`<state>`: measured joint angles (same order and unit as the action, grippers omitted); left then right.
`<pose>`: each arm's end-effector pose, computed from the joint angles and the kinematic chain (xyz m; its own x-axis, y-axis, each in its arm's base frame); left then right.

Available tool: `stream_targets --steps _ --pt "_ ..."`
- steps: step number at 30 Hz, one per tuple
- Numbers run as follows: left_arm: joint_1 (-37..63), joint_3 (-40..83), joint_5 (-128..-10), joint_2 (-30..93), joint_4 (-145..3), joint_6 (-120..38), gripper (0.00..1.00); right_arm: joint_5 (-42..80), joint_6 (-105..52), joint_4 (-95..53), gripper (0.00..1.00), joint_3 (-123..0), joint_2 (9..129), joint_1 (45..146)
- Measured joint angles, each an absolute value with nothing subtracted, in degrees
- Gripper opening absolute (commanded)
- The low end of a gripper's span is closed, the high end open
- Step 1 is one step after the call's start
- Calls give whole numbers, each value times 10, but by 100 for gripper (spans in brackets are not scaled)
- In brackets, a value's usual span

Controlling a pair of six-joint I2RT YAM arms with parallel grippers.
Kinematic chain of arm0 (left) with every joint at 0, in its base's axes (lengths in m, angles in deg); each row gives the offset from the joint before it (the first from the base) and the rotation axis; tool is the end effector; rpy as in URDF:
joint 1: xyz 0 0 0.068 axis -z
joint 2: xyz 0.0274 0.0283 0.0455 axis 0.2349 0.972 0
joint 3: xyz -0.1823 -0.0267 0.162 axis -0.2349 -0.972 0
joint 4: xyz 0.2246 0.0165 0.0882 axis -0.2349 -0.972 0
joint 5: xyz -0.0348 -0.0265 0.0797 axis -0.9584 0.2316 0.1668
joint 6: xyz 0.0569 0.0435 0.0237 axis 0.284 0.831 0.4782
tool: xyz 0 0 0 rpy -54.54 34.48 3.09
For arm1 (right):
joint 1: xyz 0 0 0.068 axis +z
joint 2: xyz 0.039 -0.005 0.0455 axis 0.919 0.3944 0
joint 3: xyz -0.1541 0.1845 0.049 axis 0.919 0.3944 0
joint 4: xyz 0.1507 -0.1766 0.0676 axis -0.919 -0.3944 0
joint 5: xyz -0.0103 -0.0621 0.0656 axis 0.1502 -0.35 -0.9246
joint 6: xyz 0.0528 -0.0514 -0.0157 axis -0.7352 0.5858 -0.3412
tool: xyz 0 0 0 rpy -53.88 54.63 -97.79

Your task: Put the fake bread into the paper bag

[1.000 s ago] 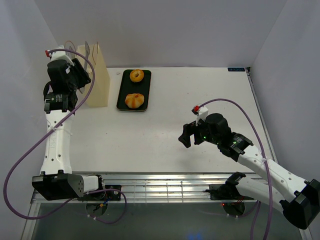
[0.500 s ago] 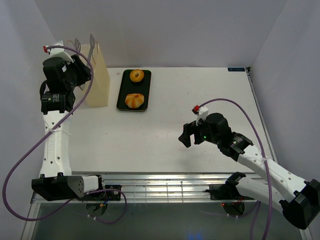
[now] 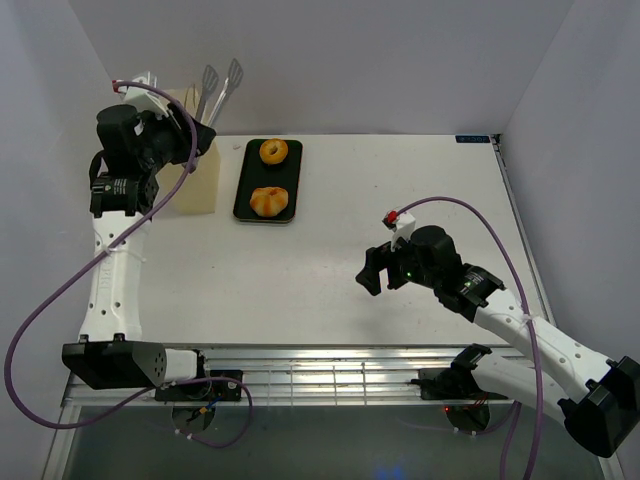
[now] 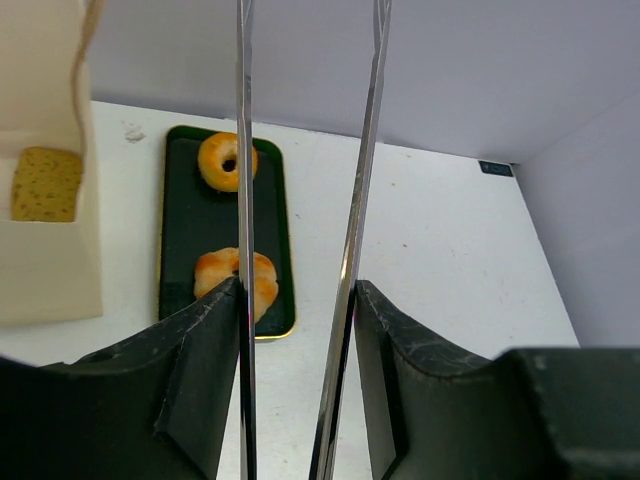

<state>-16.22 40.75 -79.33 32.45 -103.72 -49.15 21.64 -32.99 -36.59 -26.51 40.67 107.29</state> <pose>0.2925 -0.0066 0.4253 -0.3321 -0.3397 -0.8800 0.1560 0.9003 -0.4064 0.1712 0.1531 0.2469 -0.5156 -0.1338 -0.8463 -0.5988 0.7627 0.2443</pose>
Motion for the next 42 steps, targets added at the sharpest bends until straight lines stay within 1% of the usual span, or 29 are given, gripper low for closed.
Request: stream_targets --steps 2,10,21,24,30,35,42 --pt "-142 407 -797 325 -1034 -496 56 214 -331 -366 90 -265 409 1073" --pt "-9 387 -789 327 -1004 -505 56 211 -343 -366 90 -265 407 1073" --pt "95 223 -755 321 -962 -535 55 212 -367 -372 90 -251 344 1073" --pt "106 182 -743 307 -956 -536 55 216 -373 -376 90 -245 332 1073" --pt "105 102 -690 239 -961 -536 55 219 -384 -385 90 -230 304 1072" --pt "105 95 -641 215 -982 -521 56 219 -385 -388 90 -228 318 1072" --pt "105 97 -551 239 -1045 -491 56 221 -383 -388 90 -228 319 1072"
